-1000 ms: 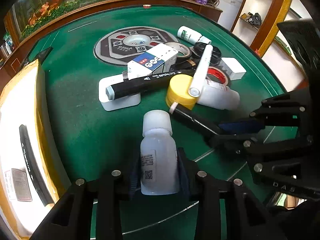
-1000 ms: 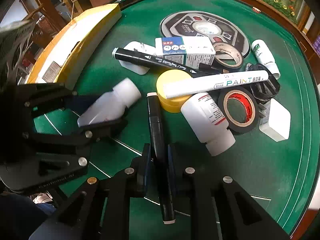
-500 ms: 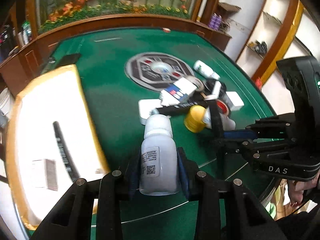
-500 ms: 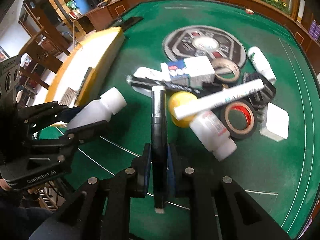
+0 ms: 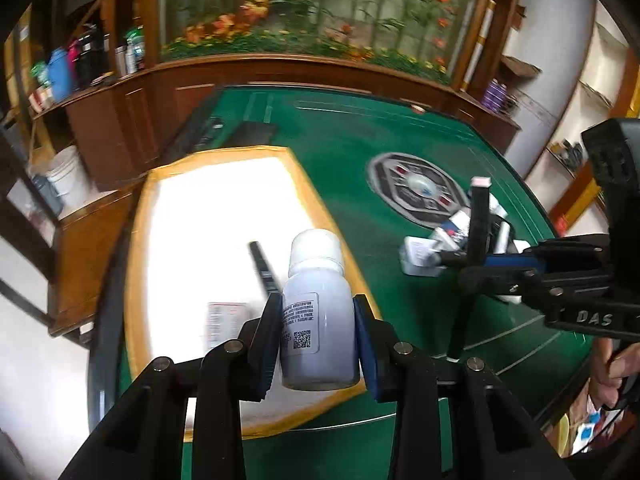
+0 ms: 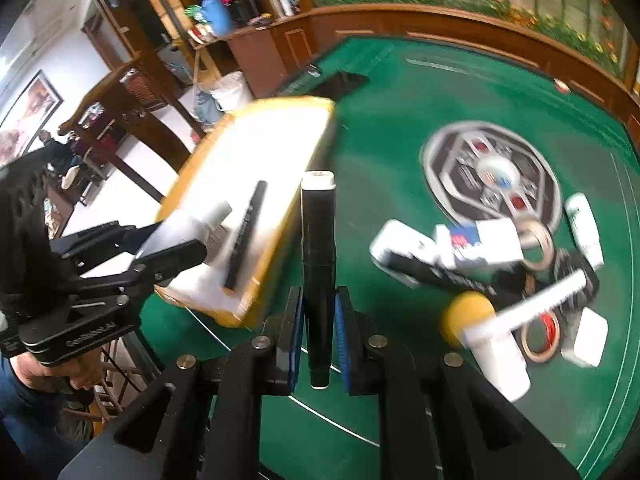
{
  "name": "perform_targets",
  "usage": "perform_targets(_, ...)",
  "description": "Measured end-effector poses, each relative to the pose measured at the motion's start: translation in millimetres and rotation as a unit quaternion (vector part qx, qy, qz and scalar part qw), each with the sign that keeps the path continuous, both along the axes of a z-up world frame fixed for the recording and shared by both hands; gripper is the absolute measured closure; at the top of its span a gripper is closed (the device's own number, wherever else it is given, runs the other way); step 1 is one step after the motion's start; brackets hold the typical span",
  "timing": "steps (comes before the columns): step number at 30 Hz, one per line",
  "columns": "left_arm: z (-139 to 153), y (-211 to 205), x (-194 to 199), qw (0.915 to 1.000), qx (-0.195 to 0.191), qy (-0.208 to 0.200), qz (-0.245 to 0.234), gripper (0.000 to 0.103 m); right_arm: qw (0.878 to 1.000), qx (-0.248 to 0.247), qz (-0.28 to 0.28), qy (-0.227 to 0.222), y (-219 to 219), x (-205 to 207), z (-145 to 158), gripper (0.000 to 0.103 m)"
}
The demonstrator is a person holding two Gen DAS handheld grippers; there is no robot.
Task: Organize rigid objects
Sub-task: 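Carry the bottle and marker to the white tray and open both grippers there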
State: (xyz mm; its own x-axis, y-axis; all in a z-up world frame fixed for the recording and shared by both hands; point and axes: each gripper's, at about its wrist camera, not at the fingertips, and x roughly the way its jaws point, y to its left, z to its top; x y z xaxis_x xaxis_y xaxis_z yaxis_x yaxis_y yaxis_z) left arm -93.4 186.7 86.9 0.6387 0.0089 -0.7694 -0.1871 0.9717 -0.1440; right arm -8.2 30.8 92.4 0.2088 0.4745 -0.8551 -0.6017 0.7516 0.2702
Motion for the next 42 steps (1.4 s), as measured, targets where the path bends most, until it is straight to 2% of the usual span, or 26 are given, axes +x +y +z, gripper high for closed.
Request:
perform_targets(6, -4, 28, -5, 0.9992, 0.008, -0.002, 0.038, 0.067, 0.999, 0.015, 0.032, -0.017, 38, 4, 18, 0.088)
perform_targets(9, -9, 39, -2, 0.9985, 0.011, 0.000, 0.054, 0.066, 0.999, 0.025, 0.042, -0.006, 56, 12, 21, 0.088)
perform_targets(14, -25, 60, 8, 0.9968, 0.005, 0.008, 0.079, 0.066, 0.998, 0.021, 0.055, 0.025, 90, 24, 7, 0.088)
perform_targets(19, -40, 69, 20, 0.9960, 0.004, 0.018, 0.088, 0.066, 0.997, 0.001, 0.044, 0.066, 111, 38, -21, 0.088)
perform_targets(26, -57, 85, 34, 0.9944, -0.001, 0.032, 0.101, 0.066, 0.995, -0.011, 0.016, 0.098, 122, 60, -51, 0.088)
perform_targets(34, -67, 92, 45, 0.9931, -0.002, 0.046, 0.108, 0.066, 0.992, -0.014, -0.002, 0.122, 125, 75, -71, 0.089)
perform_targets(38, -71, 91, 45, 0.9931, -0.001, 0.050, 0.106, 0.066, 0.992, -0.015, 0.005, 0.124, 125, 74, -76, 0.089)
perform_targets(42, -74, 91, 46, 0.9930, -0.001, 0.055, 0.105, 0.066, 0.994, -0.022, 0.016, 0.107, 128, 71, -71, 0.086)
